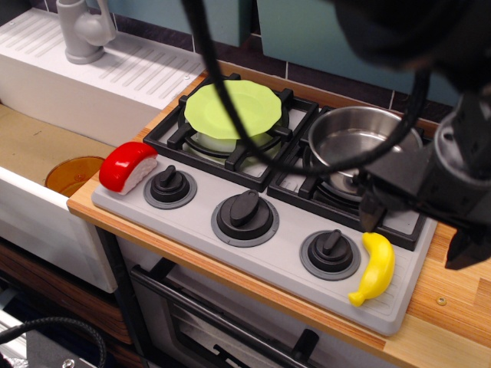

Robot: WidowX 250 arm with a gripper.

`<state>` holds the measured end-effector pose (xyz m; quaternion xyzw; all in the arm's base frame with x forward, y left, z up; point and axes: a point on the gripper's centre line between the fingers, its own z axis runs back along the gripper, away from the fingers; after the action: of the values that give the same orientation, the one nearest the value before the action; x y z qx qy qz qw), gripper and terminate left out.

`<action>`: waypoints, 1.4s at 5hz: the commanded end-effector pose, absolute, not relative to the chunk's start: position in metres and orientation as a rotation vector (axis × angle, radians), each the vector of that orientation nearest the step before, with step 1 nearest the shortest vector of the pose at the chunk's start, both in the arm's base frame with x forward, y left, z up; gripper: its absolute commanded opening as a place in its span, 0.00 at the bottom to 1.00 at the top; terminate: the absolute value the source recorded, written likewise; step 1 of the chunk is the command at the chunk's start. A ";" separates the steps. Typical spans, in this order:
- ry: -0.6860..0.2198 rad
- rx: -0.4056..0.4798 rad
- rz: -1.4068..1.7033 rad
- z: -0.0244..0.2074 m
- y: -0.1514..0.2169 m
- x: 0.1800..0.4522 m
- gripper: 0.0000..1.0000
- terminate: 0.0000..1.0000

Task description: End effector reaching banana

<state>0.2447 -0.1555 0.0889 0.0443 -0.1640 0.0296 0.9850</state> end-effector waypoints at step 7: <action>-0.487 -0.021 0.060 0.015 -0.144 0.265 1.00 0.00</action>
<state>0.2595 -0.1468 0.0170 -0.0129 -0.2415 0.0162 0.9702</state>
